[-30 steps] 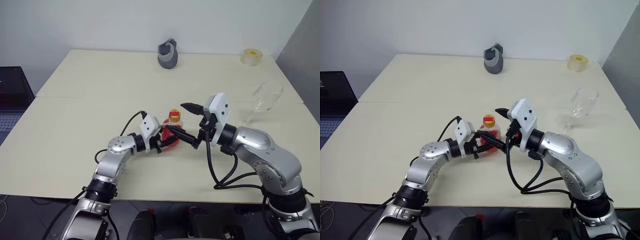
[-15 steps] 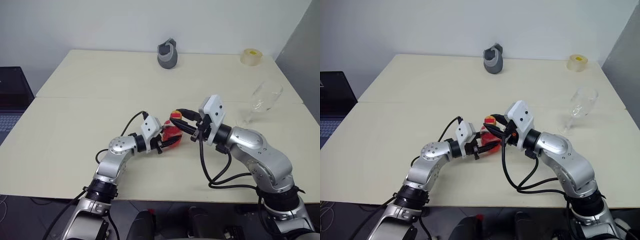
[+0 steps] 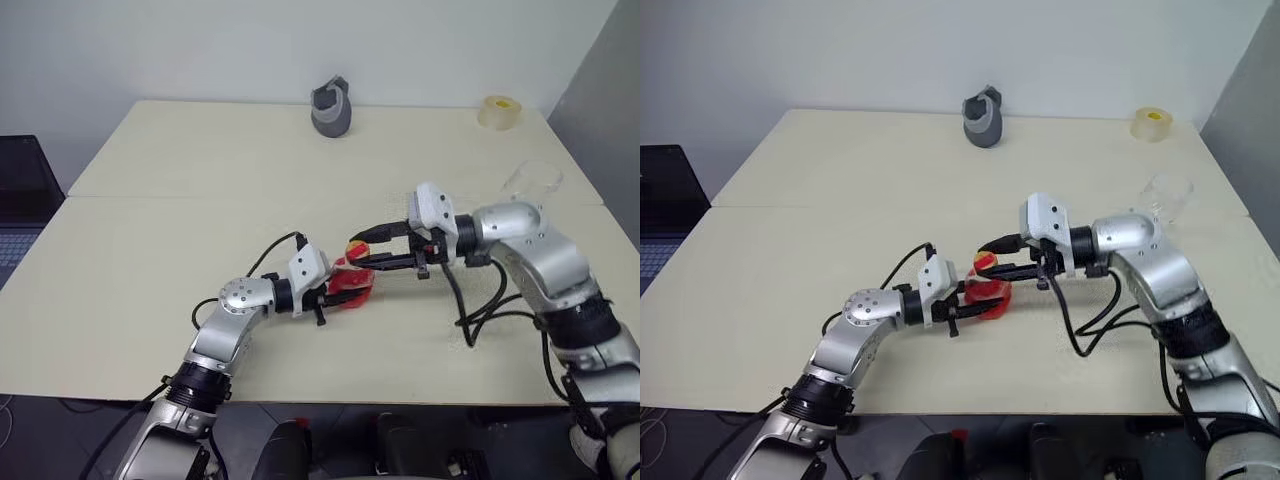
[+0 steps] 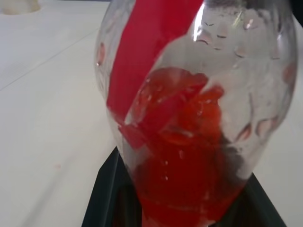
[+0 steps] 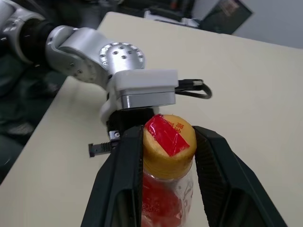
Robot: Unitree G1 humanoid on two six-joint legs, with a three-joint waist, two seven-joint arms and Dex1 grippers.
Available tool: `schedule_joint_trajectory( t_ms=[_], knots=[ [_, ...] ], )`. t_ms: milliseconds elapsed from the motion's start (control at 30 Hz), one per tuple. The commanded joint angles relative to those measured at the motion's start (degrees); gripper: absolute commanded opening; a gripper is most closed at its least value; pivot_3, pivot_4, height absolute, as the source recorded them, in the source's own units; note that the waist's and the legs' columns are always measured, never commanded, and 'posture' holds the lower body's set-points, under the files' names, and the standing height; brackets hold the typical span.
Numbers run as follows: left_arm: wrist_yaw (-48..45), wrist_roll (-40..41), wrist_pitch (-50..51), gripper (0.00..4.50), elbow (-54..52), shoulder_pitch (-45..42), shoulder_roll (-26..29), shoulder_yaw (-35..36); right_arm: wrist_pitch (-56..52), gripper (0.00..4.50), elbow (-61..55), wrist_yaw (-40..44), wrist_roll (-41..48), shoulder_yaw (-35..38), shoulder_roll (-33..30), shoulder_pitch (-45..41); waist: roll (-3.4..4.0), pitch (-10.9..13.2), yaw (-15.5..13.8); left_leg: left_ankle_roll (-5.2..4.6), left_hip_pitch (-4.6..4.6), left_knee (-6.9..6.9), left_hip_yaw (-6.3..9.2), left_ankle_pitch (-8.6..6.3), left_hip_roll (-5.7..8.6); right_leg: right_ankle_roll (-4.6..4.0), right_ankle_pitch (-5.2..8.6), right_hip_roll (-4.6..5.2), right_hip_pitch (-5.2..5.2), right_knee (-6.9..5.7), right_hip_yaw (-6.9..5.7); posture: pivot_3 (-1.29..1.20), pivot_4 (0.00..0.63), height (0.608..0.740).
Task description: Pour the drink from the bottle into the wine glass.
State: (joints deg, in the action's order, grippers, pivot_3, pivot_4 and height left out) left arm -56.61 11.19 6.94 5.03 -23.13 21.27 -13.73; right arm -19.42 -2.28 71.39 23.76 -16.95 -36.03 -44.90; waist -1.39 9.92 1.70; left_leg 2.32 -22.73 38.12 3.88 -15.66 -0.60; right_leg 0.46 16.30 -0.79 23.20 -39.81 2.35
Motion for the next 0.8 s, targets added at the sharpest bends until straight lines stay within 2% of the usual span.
schedule_joint_trajectory(
  t_ms=[33,167,200,267,333,467,567,800],
  knots=[
    [-0.21,0.93,-1.55,1.13,-3.38,-0.39,-0.63,0.18,-4.47,1.21,-2.03,1.5,1.33,2.69,-2.52,-0.57,0.01,0.0,-0.05,0.0,-0.03,0.01,0.02,0.0,0.01,0.0,0.0,0.02,0.01,0.0,0.02,0.0,0.15,0.74],
    [4.14,0.84,-0.82,1.1,-2.7,-0.28,-3.01,1.52,-9.49,1.21,-9.57,-6.16,4.55,8.15,-1.55,3.99,0.0,0.01,-0.31,0.01,-0.13,0.12,0.11,0.0,0.04,0.0,0.0,0.08,0.01,0.0,-0.03,0.0,0.15,0.74],
    [5.13,1.07,-0.35,1.08,-2.84,-0.33,-3.73,1.74,-11.46,1.94,-12.62,-8.68,5.88,10.15,-1.49,5.85,0.0,0.01,-0.49,0.01,-0.13,0.12,0.1,0.0,0.05,0.0,0.0,0.09,0.01,-0.02,-0.02,0.0,0.15,0.74],
    [7.27,1.04,0.21,1.06,-2.96,-0.4,-5.05,2.15,-14.47,2.68,-18.59,-15.1,7.42,14.0,-0.43,9.41,0.0,0.01,-0.55,0.01,-0.17,0.15,0.14,0.0,0.07,0.0,0.0,0.1,0.01,-0.03,-0.04,0.0,0.15,0.74],
    [9.17,0.92,0.53,1.05,-2.63,-0.45,-6.13,2.57,-18.67,3.21,-25.32,-21.62,10.31,17.71,1.01,13.57,0.0,0.01,-0.62,0.01,-0.16,0.14,0.15,0.0,0.07,0.0,0.0,0.1,0.01,-0.04,-0.04,0.0,0.15,0.74],
    [11.78,-0.21,-0.1,1.04,-1.26,-0.8,-7.6,2.55,-23.01,3.25,-34.22,-35.66,8.76,19.43,6.22,19.78,0.01,0.0,-0.45,0.01,-0.11,0.1,0.12,0.0,0.05,0.01,0.0,0.08,0.01,-0.08,0.0,0.0,0.15,0.74],
    [12.66,-0.93,-0.58,1.03,-0.18,-1.21,-8.55,1.88,-22.9,3.25,-38.47,-45.53,3.7,15.38,11.79,23.33,0.01,0.0,-0.26,0.02,-0.07,0.09,0.11,0.01,0.05,0.01,0.0,0.06,0.01,-0.13,0.0,0.0,0.15,0.74],
    [13.0,-1.78,-1.51,1.03,2.12,-2.37,-9.86,1.69,-21.63,3.25,-40.1,-54.74,-3.3,8.9,18.31,24.77,0.02,-0.01,-0.14,0.05,-0.07,0.07,0.1,0.03,0.06,0.01,0.01,0.04,0.02,-0.1,0.0,0.0,0.15,0.74]
  ],
)
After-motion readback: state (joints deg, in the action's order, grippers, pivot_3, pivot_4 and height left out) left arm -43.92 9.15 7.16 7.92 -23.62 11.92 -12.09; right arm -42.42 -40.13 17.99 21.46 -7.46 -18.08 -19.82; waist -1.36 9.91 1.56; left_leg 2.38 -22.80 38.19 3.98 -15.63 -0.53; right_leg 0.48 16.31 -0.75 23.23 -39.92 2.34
